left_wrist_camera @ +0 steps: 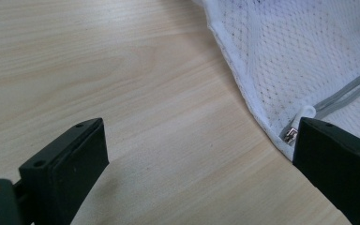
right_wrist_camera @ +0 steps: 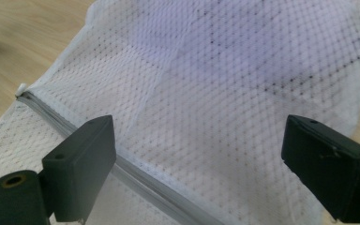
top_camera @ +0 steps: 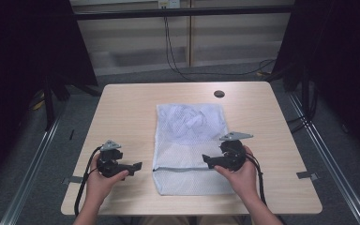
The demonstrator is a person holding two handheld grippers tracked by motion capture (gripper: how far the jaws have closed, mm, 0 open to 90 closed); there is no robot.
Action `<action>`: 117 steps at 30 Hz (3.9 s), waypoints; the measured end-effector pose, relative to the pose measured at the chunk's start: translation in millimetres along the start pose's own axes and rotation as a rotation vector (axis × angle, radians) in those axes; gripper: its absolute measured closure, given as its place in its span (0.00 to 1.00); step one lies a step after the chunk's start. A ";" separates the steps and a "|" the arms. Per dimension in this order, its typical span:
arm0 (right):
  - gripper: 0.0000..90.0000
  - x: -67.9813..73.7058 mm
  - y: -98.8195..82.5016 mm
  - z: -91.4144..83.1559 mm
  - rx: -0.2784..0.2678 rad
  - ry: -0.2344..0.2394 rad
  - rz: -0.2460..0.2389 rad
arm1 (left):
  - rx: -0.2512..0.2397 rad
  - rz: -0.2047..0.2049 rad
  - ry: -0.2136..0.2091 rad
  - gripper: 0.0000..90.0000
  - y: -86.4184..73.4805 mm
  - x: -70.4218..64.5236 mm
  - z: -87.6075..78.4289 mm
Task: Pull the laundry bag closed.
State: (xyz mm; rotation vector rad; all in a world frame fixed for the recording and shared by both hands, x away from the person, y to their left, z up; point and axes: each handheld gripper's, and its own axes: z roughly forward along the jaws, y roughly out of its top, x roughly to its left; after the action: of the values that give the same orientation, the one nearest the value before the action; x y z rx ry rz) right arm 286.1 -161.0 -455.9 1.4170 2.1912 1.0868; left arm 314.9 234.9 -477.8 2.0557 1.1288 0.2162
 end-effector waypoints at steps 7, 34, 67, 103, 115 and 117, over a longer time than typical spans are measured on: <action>0.12 12.2 9.4 4.5 0.005 0.020 -0.029 | -0.002 0.005 0.008 0.04 3.3 -3.7 -0.8; 0.16 65.6 25.9 38.5 0.025 0.127 -0.052 | -0.040 0.004 -0.025 0.03 5.4 -7.7 -1.3; 0.28 103.6 35.1 59.1 0.003 0.195 -0.053 | -0.069 -0.017 -0.060 0.02 5.1 -8.6 -6.5; 0.77 124.7 23.7 95.2 0.150 0.304 0.008 | -0.050 -0.003 -0.039 0.03 3.7 -9.1 -3.7; 0.90 128.6 23.7 100.6 0.180 0.322 0.025 | -0.059 -0.008 -0.033 0.04 3.8 -6.9 -6.3; 0.90 128.5 23.8 102.2 0.181 0.328 0.027 | -0.063 -0.010 -0.034 0.04 3.8 -7.0 -6.8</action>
State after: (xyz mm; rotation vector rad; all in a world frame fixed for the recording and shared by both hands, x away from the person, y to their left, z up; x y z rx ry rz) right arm 305.0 0.5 -488.6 1.4284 2.5629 1.2326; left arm 310.0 232.0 -469.1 1.9912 1.0978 0.2082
